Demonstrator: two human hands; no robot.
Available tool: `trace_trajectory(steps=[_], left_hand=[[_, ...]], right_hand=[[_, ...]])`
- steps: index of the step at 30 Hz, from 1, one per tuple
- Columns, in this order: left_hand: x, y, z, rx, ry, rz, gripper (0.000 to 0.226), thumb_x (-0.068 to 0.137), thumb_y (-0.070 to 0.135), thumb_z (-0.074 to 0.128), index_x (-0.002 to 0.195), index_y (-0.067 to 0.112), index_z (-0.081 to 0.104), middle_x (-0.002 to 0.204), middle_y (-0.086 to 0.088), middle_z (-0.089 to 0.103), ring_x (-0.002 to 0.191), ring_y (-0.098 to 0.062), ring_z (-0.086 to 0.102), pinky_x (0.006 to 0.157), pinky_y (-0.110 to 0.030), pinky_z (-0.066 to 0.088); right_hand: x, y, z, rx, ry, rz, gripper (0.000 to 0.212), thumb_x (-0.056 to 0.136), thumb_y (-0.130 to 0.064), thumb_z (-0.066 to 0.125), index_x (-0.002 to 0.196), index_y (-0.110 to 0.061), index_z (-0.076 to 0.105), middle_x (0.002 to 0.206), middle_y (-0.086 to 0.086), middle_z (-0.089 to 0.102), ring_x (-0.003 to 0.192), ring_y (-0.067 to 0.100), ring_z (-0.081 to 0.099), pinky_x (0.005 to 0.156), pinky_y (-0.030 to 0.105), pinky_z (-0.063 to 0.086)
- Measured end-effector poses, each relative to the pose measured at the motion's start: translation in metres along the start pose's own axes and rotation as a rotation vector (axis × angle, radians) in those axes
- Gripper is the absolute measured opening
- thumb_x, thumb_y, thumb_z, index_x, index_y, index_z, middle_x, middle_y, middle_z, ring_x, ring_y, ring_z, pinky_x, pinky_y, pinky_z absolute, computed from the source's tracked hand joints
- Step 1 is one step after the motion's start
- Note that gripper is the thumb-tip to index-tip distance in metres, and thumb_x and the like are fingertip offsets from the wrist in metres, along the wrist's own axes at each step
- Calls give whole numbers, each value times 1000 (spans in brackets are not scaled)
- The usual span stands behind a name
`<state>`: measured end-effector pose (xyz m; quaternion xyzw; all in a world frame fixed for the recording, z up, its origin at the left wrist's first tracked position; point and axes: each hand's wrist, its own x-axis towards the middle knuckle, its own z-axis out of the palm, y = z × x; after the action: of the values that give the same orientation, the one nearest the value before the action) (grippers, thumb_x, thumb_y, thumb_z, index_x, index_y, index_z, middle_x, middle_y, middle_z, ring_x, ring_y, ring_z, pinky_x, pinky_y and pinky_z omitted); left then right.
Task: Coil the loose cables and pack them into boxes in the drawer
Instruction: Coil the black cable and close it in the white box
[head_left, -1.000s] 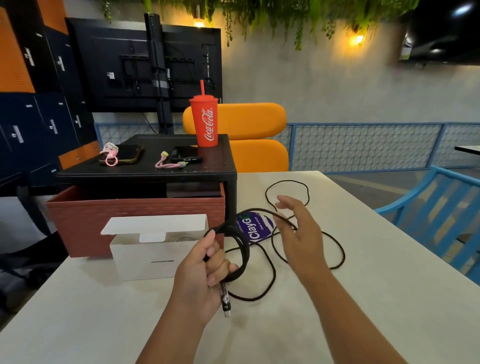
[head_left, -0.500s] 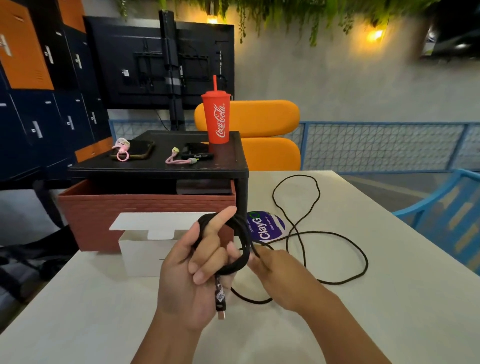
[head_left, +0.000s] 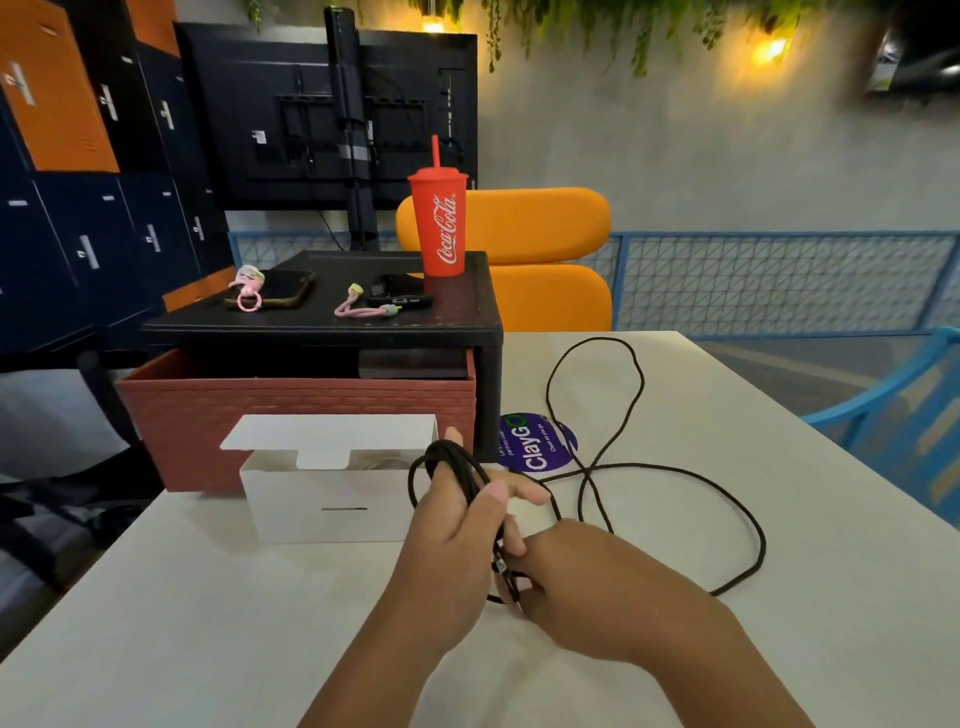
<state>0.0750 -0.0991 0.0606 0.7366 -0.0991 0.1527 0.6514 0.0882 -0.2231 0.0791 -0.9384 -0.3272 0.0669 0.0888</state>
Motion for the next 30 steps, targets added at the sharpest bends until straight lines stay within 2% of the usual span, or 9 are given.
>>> trace_trajectory(steps=[3, 6, 9, 13, 15, 19, 21, 27, 30], left_hand=[[3, -11, -1, 211, 19, -31, 20, 97, 12, 37, 103, 15, 55, 76, 20, 66, 72, 4, 57, 67, -4, 41], [2, -16, 0, 323, -70, -95, 32, 97, 17, 36, 123, 35, 30, 83, 14, 62, 79, 1, 56, 67, -10, 45], [0, -5, -2, 214, -185, -233, 12, 96, 19, 40, 92, 29, 47, 69, 0, 57, 63, -9, 53, 73, -29, 53], [-3, 6, -5, -153, -419, -310, 45, 93, 46, 36, 59, 20, 50, 42, 3, 38, 40, -11, 36, 50, -22, 36], [-5, 6, -7, -348, -474, -321, 49, 85, 54, 39, 63, 17, 62, 38, 6, 29, 33, -9, 28, 45, -22, 24], [-3, -1, -9, -685, -524, -298, 38, 70, 52, 72, 62, 18, 58, 33, 11, 32, 26, -2, 31, 39, -16, 30], [-1, -4, -12, -789, -505, -301, 42, 68, 49, 76, 56, 19, 50, 31, 12, 31, 25, -1, 33, 38, -16, 34], [5, -11, -19, -956, -641, -236, 41, 90, 48, 53, 60, 23, 39, 39, 7, 26, 30, -7, 36, 47, -17, 37], [3, -8, -18, -821, -530, -284, 48, 72, 55, 70, 51, 22, 43, 32, 9, 24, 28, -3, 38, 42, -18, 33]], right_hand=[[-3, 7, -8, 91, 52, -4, 15, 93, -21, 47, 84, -21, 59, 78, 0, 54, 71, 17, 47, 59, 27, 34], [-6, 13, -15, 163, 151, -1, 12, 85, -28, 62, 74, -25, 64, 66, -7, 55, 61, 6, 46, 56, 21, 34], [-9, 17, -18, 260, 328, -22, 19, 70, -35, 76, 58, -32, 62, 61, -8, 56, 63, 6, 50, 58, 19, 38], [-10, 27, -18, 523, 684, -123, 18, 56, -47, 76, 59, -35, 63, 60, -14, 54, 57, 2, 48, 53, 10, 32], [-6, 30, -15, 638, 770, -143, 12, 61, -52, 64, 62, -40, 62, 63, -12, 57, 58, 2, 49, 54, 10, 34], [7, 28, -3, 775, 666, -202, 34, 77, -69, 45, 78, -41, 63, 77, -15, 64, 73, 0, 58, 65, 11, 42], [13, 24, 6, 836, 607, -202, 53, 78, -77, 34, 82, -32, 62, 77, -6, 62, 75, 11, 58, 69, 25, 45], [19, 9, 17, 995, 640, -141, 53, 83, -64, 34, 69, -16, 52, 65, -7, 50, 65, 5, 46, 64, 21, 40], [19, 7, 16, 1028, 592, -126, 41, 84, -60, 35, 64, -29, 51, 57, -9, 54, 58, 6, 50, 59, 19, 42]])
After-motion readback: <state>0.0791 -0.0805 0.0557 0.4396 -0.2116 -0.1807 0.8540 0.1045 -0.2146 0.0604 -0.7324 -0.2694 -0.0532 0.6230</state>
